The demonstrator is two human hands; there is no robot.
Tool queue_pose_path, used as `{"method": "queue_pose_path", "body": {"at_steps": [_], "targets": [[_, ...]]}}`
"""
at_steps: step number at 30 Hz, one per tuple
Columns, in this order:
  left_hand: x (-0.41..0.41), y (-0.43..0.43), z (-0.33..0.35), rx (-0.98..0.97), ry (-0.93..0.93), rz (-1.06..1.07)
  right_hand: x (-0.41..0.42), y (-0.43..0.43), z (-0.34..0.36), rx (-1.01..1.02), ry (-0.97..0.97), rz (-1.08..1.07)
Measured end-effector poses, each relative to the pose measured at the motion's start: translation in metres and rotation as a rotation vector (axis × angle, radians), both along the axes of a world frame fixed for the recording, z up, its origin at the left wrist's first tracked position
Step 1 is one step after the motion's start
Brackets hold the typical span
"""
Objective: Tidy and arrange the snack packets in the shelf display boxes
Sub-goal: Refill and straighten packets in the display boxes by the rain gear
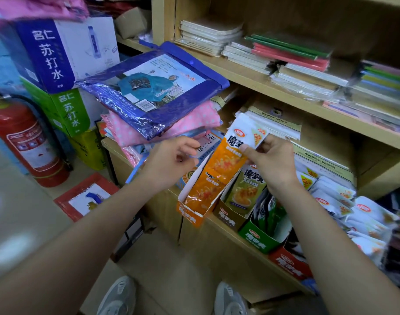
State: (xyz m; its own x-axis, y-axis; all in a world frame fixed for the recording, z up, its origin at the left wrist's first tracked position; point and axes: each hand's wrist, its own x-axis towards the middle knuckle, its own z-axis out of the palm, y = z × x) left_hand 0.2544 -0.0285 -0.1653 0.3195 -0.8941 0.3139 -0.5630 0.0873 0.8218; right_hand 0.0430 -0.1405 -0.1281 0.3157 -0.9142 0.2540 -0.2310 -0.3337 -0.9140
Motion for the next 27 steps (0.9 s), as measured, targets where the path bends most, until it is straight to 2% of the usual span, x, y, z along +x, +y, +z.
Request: {"method": "queue_pose_path", "body": {"at_steps": [4,7,9,12,16,19,21,24,25,27], "targets": [[-0.014,-0.003,0.007,-0.068,0.099,-0.06,0.003,0.006,-0.002,-0.06,0.162,0.132],[-0.02,-0.009,0.004,-0.086,0.069,-0.043,0.007,0.012,-0.006,-0.07,0.292,0.269],[-0.017,-0.009,0.002,-0.062,-0.017,0.029,0.007,0.013,-0.006,-0.007,0.255,0.329],[-0.004,-0.002,0.002,-0.009,-0.111,0.056,0.004,0.01,-0.004,0.1,0.131,0.203],[0.014,0.012,0.011,0.087,-0.088,-0.13,0.0,0.003,-0.002,0.136,0.036,0.046],[0.015,0.016,0.015,0.083,-0.018,-0.252,0.0,0.003,-0.002,0.098,0.081,0.065],[0.011,0.016,0.015,0.07,-0.01,-0.275,0.001,0.005,-0.002,0.051,0.186,0.181],[0.008,0.012,0.011,0.008,-0.183,-0.191,-0.002,0.012,-0.001,0.033,0.42,0.47],[0.006,0.011,0.011,-0.016,-0.257,-0.153,-0.005,0.014,-0.001,0.025,0.448,0.497],[0.001,0.012,0.012,-0.022,-0.345,-0.134,-0.013,0.015,0.002,-0.004,0.368,0.424]]}}
